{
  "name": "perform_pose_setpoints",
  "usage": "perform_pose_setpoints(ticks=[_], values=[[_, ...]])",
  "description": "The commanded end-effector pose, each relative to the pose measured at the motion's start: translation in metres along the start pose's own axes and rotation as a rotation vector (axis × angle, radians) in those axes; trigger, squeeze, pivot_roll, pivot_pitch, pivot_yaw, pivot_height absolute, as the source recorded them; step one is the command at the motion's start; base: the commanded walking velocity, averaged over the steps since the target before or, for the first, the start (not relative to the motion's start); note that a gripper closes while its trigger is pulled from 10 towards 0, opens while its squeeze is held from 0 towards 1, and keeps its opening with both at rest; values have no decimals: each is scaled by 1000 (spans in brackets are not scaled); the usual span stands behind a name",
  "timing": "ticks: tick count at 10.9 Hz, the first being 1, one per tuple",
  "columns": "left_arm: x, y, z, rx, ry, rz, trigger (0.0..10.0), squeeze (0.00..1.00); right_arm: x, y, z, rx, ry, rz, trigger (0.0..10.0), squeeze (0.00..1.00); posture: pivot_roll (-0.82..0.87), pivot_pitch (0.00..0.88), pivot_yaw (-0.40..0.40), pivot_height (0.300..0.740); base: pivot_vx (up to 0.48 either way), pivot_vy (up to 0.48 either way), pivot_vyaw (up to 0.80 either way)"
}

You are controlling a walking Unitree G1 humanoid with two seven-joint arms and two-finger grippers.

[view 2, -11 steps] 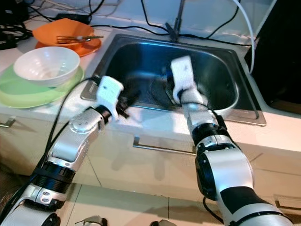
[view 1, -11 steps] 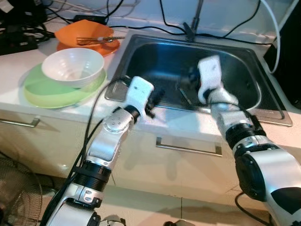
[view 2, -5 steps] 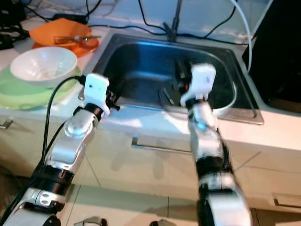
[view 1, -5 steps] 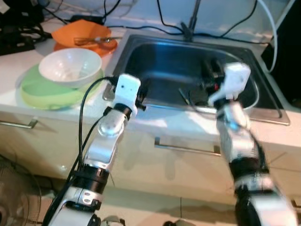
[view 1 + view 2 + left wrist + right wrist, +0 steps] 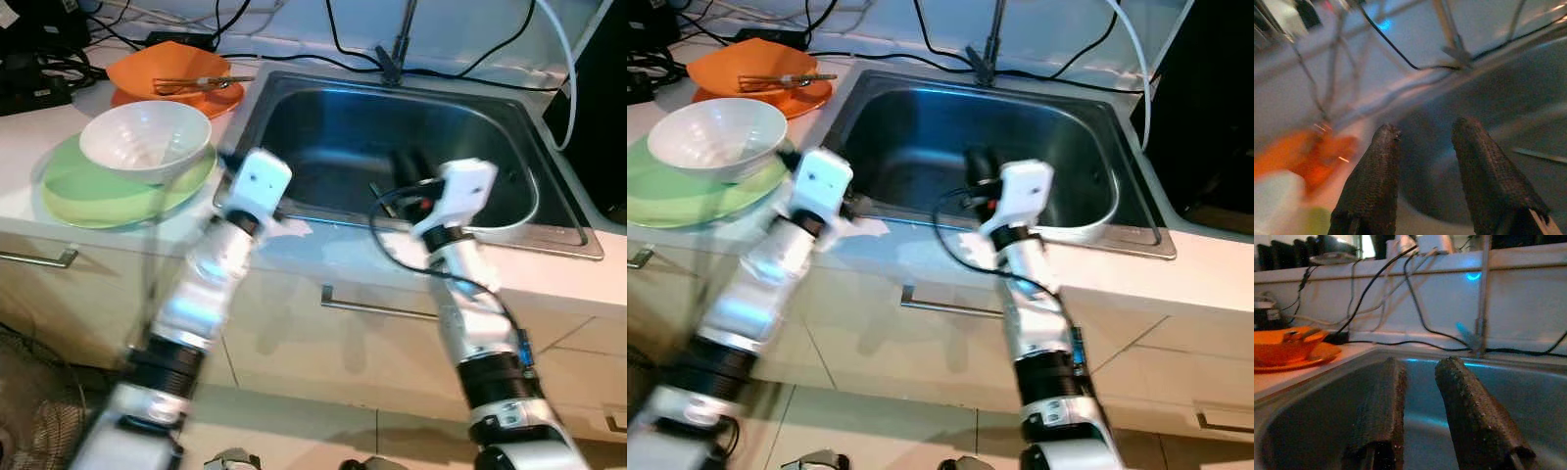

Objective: Kitchen organization

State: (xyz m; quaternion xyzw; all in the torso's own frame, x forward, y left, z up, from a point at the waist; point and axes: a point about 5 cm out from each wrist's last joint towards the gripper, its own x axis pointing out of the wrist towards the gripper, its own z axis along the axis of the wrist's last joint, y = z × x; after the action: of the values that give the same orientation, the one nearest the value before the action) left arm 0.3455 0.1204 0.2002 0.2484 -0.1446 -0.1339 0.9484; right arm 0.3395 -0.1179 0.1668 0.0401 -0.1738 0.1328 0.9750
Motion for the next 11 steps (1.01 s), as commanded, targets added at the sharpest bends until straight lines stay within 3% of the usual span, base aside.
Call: perform_pose_setpoints(ticks=[1,2,3,4,6,7,9,11], values=[[6,12,15,71,-35,24,10000,267,0,2,2,17,-3,1,10000,0,66,48,-55,740,0,0,0],[8,34,20,150,-24,57,10000,1000,1,5,1,27,4,3,10000,0,76,56,-56,740,0,0,0],[8,49,21,210,6,59,10000,1000,2,7,0,33,10,2,10000,0,81,62,-56,740,0,0,0],[4,69,24,297,54,18,10000,0,2,8,-1,40,20,1,10000,0,87,68,-55,740,0,0,0],[-8,101,31,313,113,8,10000,0,1,8,-2,44,31,1,10000,0,96,77,-54,740,0,0,0],[-13,112,35,249,125,46,10000,0,1,8,-3,44,35,0,10000,0,96,77,-54,740,0,0,0],[-20,148,28,-14,156,328,10000,0,2,9,-5,48,50,1,10000,0,106,85,-56,740,0,0,0],[-33,168,3,-101,300,467,10000,0,3,11,-5,48,54,11,10000,0,104,88,-55,740,0,0,0]])
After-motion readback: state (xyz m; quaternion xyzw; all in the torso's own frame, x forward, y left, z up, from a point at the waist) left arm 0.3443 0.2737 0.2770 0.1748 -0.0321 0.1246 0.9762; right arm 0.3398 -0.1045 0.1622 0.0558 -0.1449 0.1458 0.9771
